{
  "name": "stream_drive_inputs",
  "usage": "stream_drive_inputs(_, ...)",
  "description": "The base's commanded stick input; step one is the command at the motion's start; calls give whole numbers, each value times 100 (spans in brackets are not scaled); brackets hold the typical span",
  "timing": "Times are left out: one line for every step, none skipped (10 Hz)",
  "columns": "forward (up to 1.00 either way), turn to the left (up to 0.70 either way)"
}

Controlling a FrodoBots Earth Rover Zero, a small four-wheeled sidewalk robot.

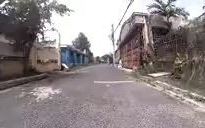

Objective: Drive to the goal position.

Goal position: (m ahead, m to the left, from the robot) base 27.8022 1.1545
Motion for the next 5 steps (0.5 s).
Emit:
stream_drive_inputs(100,0)
stream_drive_inputs(100,0)
stream_drive_inputs(100,0)
stream_drive_inputs(100,0)
stream_drive_inputs(100,0)
